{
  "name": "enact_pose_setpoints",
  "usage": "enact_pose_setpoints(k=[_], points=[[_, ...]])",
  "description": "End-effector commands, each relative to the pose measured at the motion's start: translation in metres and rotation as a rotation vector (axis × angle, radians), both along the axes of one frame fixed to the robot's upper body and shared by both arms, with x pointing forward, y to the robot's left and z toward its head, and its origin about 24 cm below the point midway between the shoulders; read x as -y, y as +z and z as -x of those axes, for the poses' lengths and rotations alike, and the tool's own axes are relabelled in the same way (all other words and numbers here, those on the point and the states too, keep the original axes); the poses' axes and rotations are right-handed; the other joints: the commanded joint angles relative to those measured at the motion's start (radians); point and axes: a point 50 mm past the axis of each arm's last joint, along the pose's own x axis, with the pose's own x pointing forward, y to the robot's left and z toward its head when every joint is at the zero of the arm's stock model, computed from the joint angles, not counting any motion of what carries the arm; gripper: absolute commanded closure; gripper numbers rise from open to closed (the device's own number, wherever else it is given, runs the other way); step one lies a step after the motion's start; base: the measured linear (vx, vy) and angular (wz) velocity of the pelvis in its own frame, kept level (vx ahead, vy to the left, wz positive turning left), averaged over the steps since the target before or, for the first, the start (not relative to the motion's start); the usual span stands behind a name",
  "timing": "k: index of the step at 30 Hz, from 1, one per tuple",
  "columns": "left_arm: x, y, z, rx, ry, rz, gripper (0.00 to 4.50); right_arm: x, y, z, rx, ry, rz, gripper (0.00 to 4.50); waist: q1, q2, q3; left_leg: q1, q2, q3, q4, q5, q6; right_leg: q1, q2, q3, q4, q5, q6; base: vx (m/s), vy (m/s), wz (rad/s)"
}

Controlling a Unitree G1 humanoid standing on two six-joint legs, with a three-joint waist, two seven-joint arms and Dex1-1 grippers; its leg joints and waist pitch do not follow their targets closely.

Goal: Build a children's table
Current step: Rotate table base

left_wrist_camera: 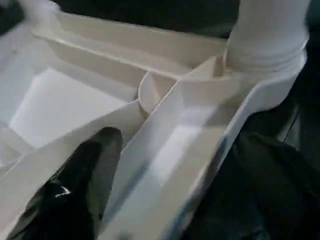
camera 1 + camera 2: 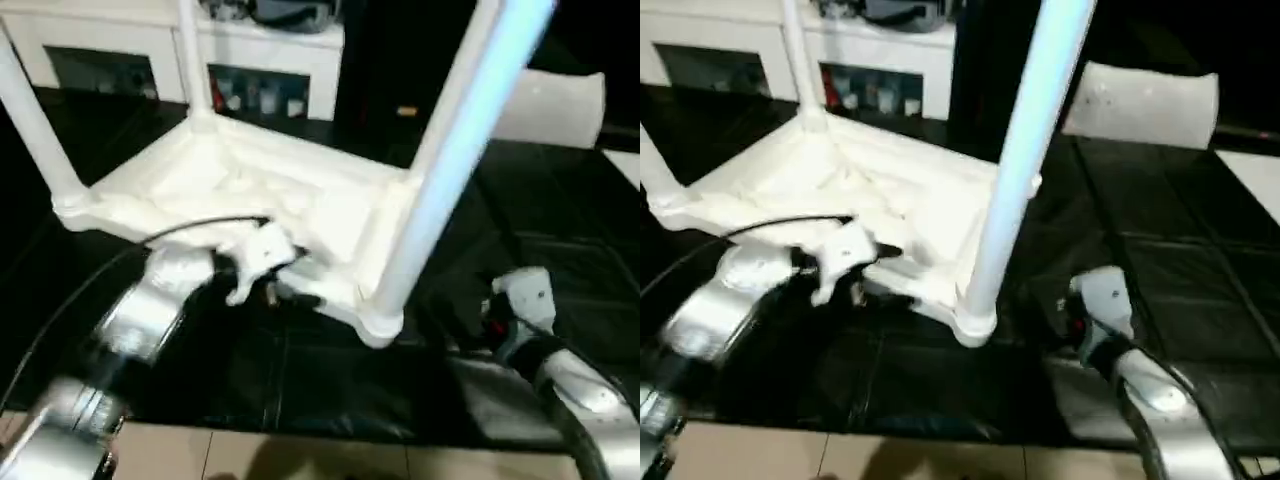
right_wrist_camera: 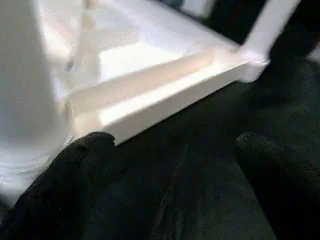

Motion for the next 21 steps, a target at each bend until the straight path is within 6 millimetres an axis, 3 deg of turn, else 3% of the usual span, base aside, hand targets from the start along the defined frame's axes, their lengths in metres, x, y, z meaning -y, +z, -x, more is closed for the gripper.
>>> enact_pose_setpoints(k=[1,3,5,6,7,10,12,15,18,19,20,21], points=[[0.008,-0.004,-0.006,-0.021,-0.066,-0.053,0.88,0.001,0.007,0.006,-0.002,0.088,-0.005,0.0,0.004,0.003,-0.064,0.0,0.042,-0.002,-0.079,-0.101,0.061,0.049,-0.058,0.042,-0.049,-0.051,-0.204,0.0,0.0,0.0],[0.011,-0.003,-0.012,-0.031,-0.085,-0.072,1.19,0.001,0.009,0.009,-0.013,0.138,-0.013,0.0,0.011,0.001,-0.07,0.001,0.044,0.0,-0.072,-0.042,0.092,0.054,-0.062,0.045,-0.036,0.049,-0.238,0.0,0.0,0.0],[0.015,-0.004,-0.016,-0.064,-0.107,-0.084,1.29,-0.001,0.011,0.011,-0.029,0.206,-0.03,0.0,0.011,0.001,-0.067,0.002,0.044,0.004,-0.071,-0.041,0.115,0.051,-0.061,0.045,-0.038,0.06,-0.257,0.0,0.0,0.0],[0.015,-0.004,-0.016,-0.069,-0.11,-0.087,1.3,-0.002,0.011,0.011,-0.031,0.218,-0.032,0.0,0.012,0.0,-0.064,0.004,0.046,0.006,-0.072,-0.076,0.118,0.051,-0.064,0.045,-0.044,0.009,-0.266,0.0,0.0,0.0],[0.016,-0.005,-0.018,-0.086,-0.121,-0.097,1.4,-0.003,0.01,0.012,-0.042,0.25,-0.035,0.0,0.012,0.005,-0.062,0.005,0.048,0.006,-0.073,-0.093,0.114,0.05,-0.065,0.046,-0.045,-0.019,-0.268,0.0,0.0,0.0],[0.017,-0.008,-0.021,-0.13,-0.146,-0.141,1.71,-0.007,0.004,0.016,-0.089,0.344,-0.056,0.0,0.012,0.002,-0.056,0.01,0.05,0.007,-0.078,-0.199,0.08,0.043,-0.063,0.046,-0.066,-0.204,-0.244,0.0,0.0,0.0],[0.016,-0.01,-0.022,-0.149,-0.159,-0.168,1.74,-0.01,-0.004,0.02,-0.122,0.387,-0.065,0.0,0.012,0.0,-0.056,0.009,0.051,0.006,-0.08,-0.215,0.069,0.041,-0.064,0.046,-0.069,-0.241,-0.231,0.0,0.0,0.0],[0.016,-0.013,-0.024,-0.161,-0.176,-0.198,2.12,-0.015,-0.022,0.025,-0.178,0.433,-0.069,0.0,0.012,-0.006,-0.055,0.004,0.051,0.004,-0.082,-0.217,0.063,0.042,-0.066,0.045,-0.072,-0.275,-0.215,0.0,0.0,0.0],[0.016,-0.014,-0.024,-0.162,-0.179,-0.209,2.19,-0.018,-0.029,0.027,-0.199,0.456,-0.078,0.0,0.012,-0.007,-0.059,0.004,0.052,0.006,-0.079,-0.203,0.068,0.039,-0.066,0.044,-0.07,-0.25,-0.223,0.0,0.0,0.0],[0.016,-0.015,-0.024,-0.161,-0.182,-0.218,2.19,-0.021,-0.033,0.028,-0.207,0.465,-0.079,0.0,0.012,-0.017,-0.058,0.002,0.052,0.007,-0.079,-0.196,0.077,0.039,-0.066,0.044,-0.07,-0.238,-0.225,0.0,0.0,0.0],[0.016,-0.015,-0.024,-0.153,-0.185,-0.229,2.52,-0.023,-0.036,0.028,-0.214,0.474,-0.081,0.0,0.014,-0.014,-0.057,0.002,0.052,0.007,-0.079,-0.195,0.079,0.039,-0.067,0.044,-0.068,-0.241,-0.226,0.0,0.0,0.0],[0.015,-0.016,-0.025,-0.15,-0.188,-0.237,2.57,-0.025,-0.039,0.028,-0.22,0.482,-0.081,0.0,0.015,-0.011,-0.058,0.004,0.052,0.008,-0.079,-0.196,0.081,0.037,-0.067,0.044,-0.07,-0.245,-0.226,0.0,0.0,0.0]])
